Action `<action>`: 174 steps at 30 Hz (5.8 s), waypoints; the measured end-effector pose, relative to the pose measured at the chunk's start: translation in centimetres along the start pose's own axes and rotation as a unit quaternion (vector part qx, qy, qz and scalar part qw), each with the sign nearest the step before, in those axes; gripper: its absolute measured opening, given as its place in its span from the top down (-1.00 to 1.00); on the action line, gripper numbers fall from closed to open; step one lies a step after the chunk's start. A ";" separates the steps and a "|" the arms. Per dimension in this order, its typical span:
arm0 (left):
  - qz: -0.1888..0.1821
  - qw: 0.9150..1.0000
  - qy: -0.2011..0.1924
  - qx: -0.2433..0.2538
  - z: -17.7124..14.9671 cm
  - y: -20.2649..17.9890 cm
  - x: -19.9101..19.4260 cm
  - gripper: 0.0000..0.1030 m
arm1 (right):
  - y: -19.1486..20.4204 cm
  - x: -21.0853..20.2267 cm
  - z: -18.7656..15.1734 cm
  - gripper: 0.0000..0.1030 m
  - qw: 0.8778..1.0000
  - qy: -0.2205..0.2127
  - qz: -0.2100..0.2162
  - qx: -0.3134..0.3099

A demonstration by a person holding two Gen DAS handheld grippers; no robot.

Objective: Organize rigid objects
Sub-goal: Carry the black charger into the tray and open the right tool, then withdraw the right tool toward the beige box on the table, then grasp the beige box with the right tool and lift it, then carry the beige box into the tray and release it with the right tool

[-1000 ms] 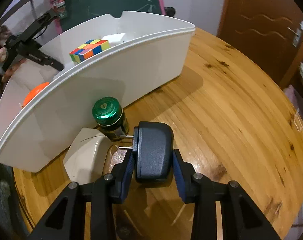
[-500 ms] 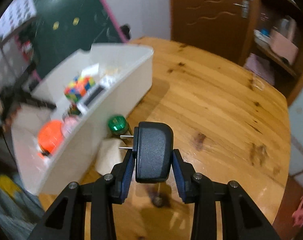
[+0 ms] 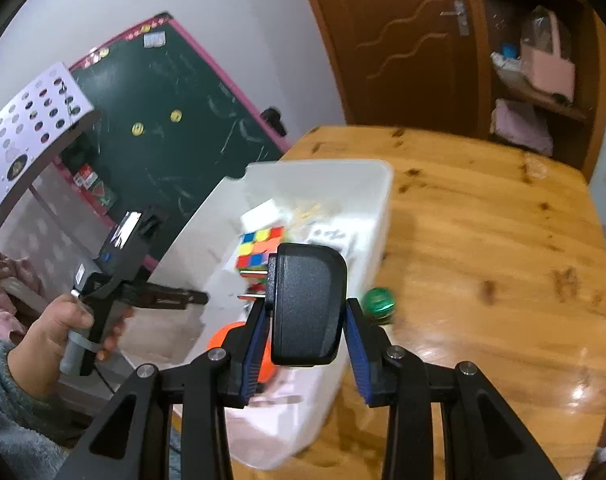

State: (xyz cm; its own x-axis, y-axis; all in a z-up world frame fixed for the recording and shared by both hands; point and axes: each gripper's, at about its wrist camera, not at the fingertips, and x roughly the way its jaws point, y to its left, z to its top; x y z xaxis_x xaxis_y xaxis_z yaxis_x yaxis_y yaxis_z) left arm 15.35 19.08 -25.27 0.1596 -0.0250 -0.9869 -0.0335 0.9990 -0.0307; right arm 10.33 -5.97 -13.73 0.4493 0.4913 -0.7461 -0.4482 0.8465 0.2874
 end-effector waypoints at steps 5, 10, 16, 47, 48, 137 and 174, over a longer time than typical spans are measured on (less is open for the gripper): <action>-0.002 1.000 -0.003 0.012 0.0 -0.6 -0.2 0.62 | 2.1 2.8 -0.9 0.27 0.998 0.054 -0.014 0.009; -0.015 1.000 -0.001 0.005 0.2 -0.6 -0.5 0.63 | 2.7 4.5 -2.1 0.27 0.995 0.089 -0.043 0.020; -0.025 1.000 0.003 -0.001 0.1 0.2 -0.7 0.68 | 3.4 5.6 -2.6 0.26 0.992 0.109 -0.062 0.016; -0.008 0.999 -0.039 -0.019 -3.8 -0.6 -2.3 0.75 | 3.9 2.6 -1.9 -0.07 0.996 0.064 -0.059 0.022; -0.008 0.999 -0.041 -0.020 -3.7 -0.6 -2.4 0.75 | 3.3 1.8 -1.7 -0.07 0.996 0.053 -0.060 0.028; -0.048 0.998 -0.049 -0.011 -3.9 0.8 -2.6 0.75 | 2.9 -1.3 0.0 0.06 0.990 -0.008 -0.107 -0.090; -0.041 0.998 -0.053 -0.008 -4.1 0.4 -2.6 0.75 | 0.1 18.4 10.7 -0.10 0.980 0.168 -0.103 -0.001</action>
State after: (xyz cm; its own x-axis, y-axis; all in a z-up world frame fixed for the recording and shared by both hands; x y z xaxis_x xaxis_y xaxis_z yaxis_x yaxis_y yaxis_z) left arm 10.88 19.34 -23.32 0.2663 -0.1010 -0.9586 -0.0325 0.9930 -0.1137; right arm 26.82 5.32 -21.00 0.2516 0.2144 -0.9438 -0.3765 0.9200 0.1086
